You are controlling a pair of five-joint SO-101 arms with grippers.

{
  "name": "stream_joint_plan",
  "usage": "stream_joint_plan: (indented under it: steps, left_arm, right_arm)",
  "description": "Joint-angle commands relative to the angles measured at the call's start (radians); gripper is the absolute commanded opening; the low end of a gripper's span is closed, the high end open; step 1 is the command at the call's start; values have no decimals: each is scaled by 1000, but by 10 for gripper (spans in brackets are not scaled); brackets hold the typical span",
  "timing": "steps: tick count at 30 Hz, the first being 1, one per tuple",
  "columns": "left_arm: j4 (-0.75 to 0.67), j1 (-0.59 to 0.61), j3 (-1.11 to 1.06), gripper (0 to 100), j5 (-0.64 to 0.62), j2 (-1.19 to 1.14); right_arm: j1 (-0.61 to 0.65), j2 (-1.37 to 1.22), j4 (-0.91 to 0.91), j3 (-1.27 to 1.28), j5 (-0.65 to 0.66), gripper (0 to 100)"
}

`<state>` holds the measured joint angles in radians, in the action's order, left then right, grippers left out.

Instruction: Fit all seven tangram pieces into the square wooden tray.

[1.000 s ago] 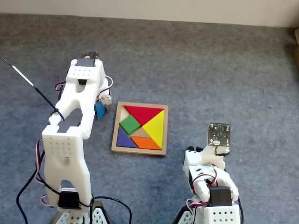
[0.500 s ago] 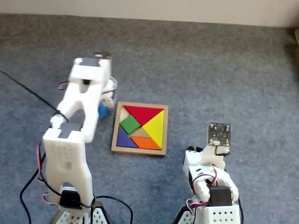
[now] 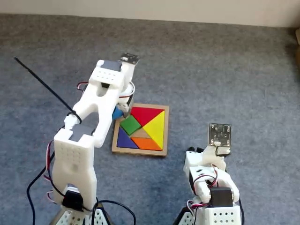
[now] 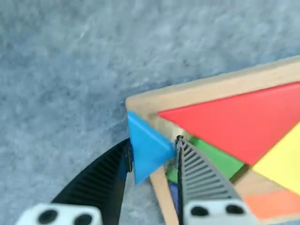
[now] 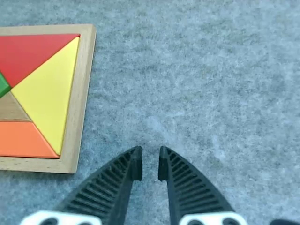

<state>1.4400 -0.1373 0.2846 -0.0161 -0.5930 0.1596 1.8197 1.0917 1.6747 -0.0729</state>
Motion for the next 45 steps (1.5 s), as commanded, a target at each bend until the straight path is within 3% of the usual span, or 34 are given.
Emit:
stream_joint_plan:
  steps: [1,7,13,17,31,40,45]
  left_arm:
    - [-61,-33,12,38,3,68]
    - [-71,-35,12,57,0,68]
    - [-71,-25,7,213,-123,74]
    - [-46,-31,13,272,-140,76]
    - [104,-41,128,274,-140,77]
    - [124,-36,145,273,-141,79]
    - [140,-44,143,190,-137,101]
  right_arm:
    - [-15,18,-5,139,9,74]
    - [-15,18,-5,139,9,74]
    - [-16,18,-5,139,9,74]
    - [-16,18,-5,139,9,74]
    - [-16,18,-5,139,9,74]
    - [-16,18,-5,139,9,74]
    - [-16,18,-5,139,9,74]
